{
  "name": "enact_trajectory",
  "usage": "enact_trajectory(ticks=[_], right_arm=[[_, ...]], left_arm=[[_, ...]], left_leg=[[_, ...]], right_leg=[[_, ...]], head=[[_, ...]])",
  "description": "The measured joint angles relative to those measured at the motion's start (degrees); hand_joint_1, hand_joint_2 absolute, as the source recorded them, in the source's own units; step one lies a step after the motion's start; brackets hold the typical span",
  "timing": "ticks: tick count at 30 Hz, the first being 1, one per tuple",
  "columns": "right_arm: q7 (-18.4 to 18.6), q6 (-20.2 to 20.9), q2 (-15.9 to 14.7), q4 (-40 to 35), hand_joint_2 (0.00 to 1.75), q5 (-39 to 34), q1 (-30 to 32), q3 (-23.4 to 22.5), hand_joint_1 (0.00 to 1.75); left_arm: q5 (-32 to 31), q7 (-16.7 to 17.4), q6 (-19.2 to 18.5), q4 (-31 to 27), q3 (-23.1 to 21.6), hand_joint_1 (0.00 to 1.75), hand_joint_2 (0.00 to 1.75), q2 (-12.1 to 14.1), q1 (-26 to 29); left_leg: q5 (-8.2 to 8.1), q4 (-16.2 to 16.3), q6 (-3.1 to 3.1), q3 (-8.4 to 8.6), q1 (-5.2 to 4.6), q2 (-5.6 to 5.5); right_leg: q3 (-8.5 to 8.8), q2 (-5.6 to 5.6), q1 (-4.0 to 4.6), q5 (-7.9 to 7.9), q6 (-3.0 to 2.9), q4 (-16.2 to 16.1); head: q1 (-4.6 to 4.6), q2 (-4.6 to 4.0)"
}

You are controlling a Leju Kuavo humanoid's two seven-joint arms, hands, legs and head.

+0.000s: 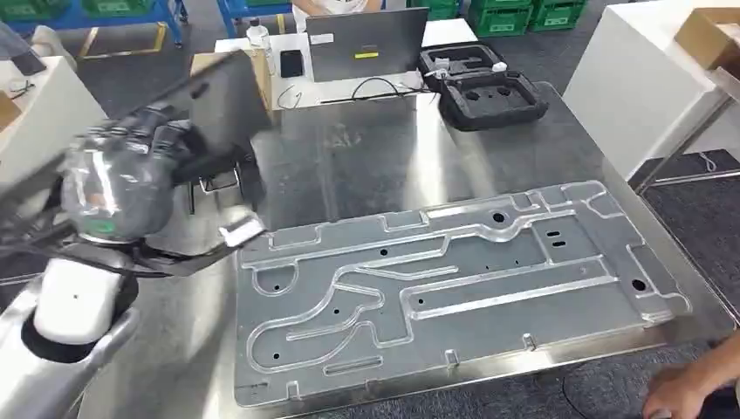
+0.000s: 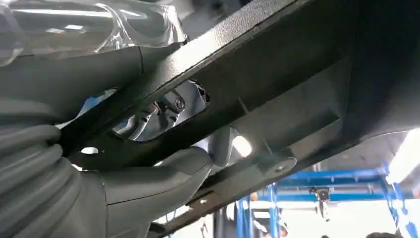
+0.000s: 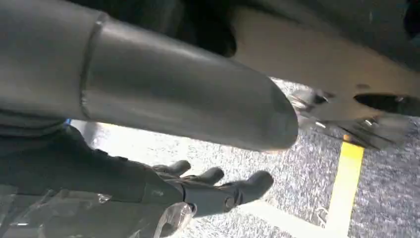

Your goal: Take the parts from the cabinet and place them on the table.

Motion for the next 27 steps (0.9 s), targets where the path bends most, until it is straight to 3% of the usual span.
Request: enact_trajectory(ticks=[1, 2, 4, 5, 6, 11, 16, 18, 19, 24, 27], right_arm=[[0.07, 0.24, 0.07, 0.00, 0.00, 0.02, 0.21, 0.04, 0.00], [0.13, 0.27, 0.22, 0.00, 0.00, 0.15, 0.28, 0.13, 0.00], [0.22, 0.37, 0.70, 0.00, 0.00, 0.33, 0.23, 0.31, 0.00], [0.11, 0.38, 0.85, 0.00, 0.00, 0.33, 0.23, 0.31, 0.00], [0.04, 0.38, 1.09, 0.00, 0.00, 0.33, 0.20, 0.31, 0.00], [-0.02, 0.37, 1.84, 0.00, 0.00, 0.50, 0.09, 0.35, 0.00], [0.26, 0.42, 2.05, 0.00, 0.00, 0.55, 0.00, 0.44, 0.00], [0.26, 0.42, 2.05, 0.00, 0.00, 0.57, -0.01, 0.44, 0.00], [0.31, 0.42, 2.05, 0.00, 0.00, 0.57, -0.01, 0.46, 0.00], [0.42, 0.42, 2.05, 0.00, 0.00, 0.46, 0.00, 0.74, 0.00], [0.31, 0.35, 2.03, 0.00, 0.00, 0.31, 0.06, 0.77, 0.00]], left_arm=[[-0.08, 0.07, -1.19, 0.35, -1.90, 1.75, 1.75, 0.07, -1.64], [-0.11, 0.22, -1.78, 0.77, -3.93, 1.75, 1.75, 0.07, -2.90], [-0.13, -0.13, -2.41, 1.46, -7.35, 1.75, 1.75, -0.04, -3.84], [-0.13, -0.97, -2.61, 1.80, -8.36, 1.75, 1.75, -0.20, -3.85], [-0.11, -2.26, -3.00, 2.39, -9.15, 0.00, 1.75, -0.39, -3.83], [2.85, -7.39, -3.50, 5.01, -11.97, 0.00, 1.75, -2.93, -2.36], [20.04, -7.78, -2.52, 6.73, -11.33, 0.00, 1.75, -5.90, 0.68], [22.95, -7.80, -2.56, 7.43, -11.03, 0.00, 1.75, -6.88, 1.28], [24.25, -7.80, -2.59, 7.65, -10.78, 0.00, 0.00, -7.24, 1.54], [38.77, -6.52, -1.69, 8.72, -8.29, 0.00, 0.00, -8.90, 3.64], [42.18, -4.09, -0.12, 8.96, -7.22, 0.00, 0.00, -8.98, 4.11]], left_leg=[[-0.36, 0.03, -0.32, 0.10, -0.06, -0.24], [-0.72, 0.48, -0.68, 0.02, -0.59, -0.52], [-0.80, 0.02, -0.86, 0.13, -0.58, -0.53], [-0.91, 0.21, -0.58, 0.20, -0.57, -0.45], [-0.90, 0.11, -0.47, 0.31, -0.50, -0.40], [-0.91, -0.61, -0.47, 0.70, -0.43, -0.24], [-0.90, -0.72, -0.55, 0.72, -0.28, -0.20], [-0.85, -0.75, -0.86, 0.71, -0.23, -0.20], [-0.84, -0.76, -0.92, 0.71, -0.23, -0.20], [-0.78, -0.76, -1.25, 0.76, -0.25, -0.21], [-0.78, -0.74, -1.25, 0.81, -0.30, -0.22]], right_leg=[[1.46, -0.03, -0.09, 2.18, -0.06, -4.42], [2.25, 0.10, 0.07, 1.46, 0.03, -6.12], [2.13, 0.17, 0.03, 1.31, -0.33, -6.05], [2.15, 0.22, -0.02, 1.53, -0.31, -6.16], [2.16, 0.41, -0.02, 1.54, -0.32, -6.15], [2.14, 0.64, 0.16, 1.24, -0.78, -6.15], [2.17, 0.64, 0.40, 1.18, -0.91, -6.14], [2.19, 0.61, 0.44, 1.19, -0.95, -6.14], [2.21, 0.61, 0.44, 1.21, -0.98, -6.13], [2.33, 0.56, 0.42, 1.26, -1.04, -6.14], [2.41, 0.52, 0.36, 1.28, -1.05, -6.14]], head=[[0.04, 0.00], [0.02, 0.00], [0.00, 0.00], [0.00, 0.00], [-0.02, 0.00], [-0.02, 0.00], [-0.02, 0.00], [-0.02, 0.00], [-0.02, 0.00], [-0.02, 0.00], [-0.02, 0.00]])
